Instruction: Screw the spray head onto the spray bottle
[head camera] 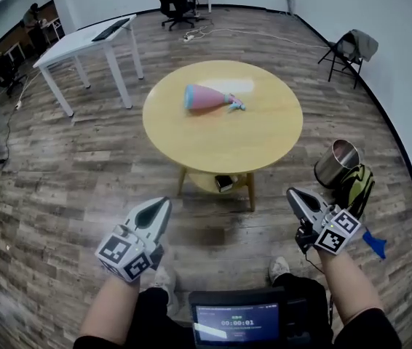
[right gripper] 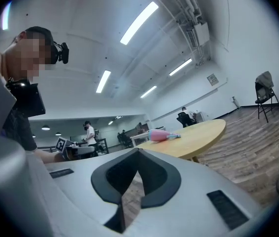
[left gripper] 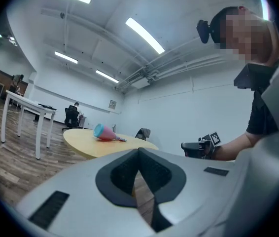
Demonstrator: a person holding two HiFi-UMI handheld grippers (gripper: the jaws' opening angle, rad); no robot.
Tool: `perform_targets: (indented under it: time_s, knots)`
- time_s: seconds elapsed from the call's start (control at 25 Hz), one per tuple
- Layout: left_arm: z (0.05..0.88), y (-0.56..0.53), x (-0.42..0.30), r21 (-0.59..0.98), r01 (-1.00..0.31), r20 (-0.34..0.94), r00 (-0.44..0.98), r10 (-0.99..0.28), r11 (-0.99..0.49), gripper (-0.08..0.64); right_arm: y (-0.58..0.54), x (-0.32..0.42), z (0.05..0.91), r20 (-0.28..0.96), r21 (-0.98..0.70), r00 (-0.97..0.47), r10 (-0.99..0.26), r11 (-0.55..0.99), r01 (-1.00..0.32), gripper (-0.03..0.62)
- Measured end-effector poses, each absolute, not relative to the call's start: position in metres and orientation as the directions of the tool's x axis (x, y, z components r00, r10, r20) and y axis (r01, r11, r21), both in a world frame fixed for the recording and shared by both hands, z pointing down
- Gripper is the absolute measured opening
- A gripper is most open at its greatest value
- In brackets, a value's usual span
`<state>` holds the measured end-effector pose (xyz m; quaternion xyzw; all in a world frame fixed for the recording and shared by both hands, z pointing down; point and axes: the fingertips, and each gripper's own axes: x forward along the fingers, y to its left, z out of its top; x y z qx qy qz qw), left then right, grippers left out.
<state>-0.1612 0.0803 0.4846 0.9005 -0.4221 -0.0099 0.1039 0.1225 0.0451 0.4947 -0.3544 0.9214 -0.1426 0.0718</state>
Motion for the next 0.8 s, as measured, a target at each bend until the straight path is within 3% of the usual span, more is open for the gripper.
perform_targets:
  time_s: [0.32,0.8]
  knots:
    - [0.498,-0.026,-0.132,0.214,-0.735,0.099,0.672,-0.734,-0.644,0.006,-0.065,0.139,0.519,0.0,-0.332,-0.734,-0.68,0.692,-0.641,0.028]
    - [0.42,-0.129,-0.152,0.024,-0.784,0.074,0.62,-0.781,-0.62,0.006,-0.154,0.123,0.409,-0.052,-0.183,-0.806,-0.59,0.799,-0.573,0.028]
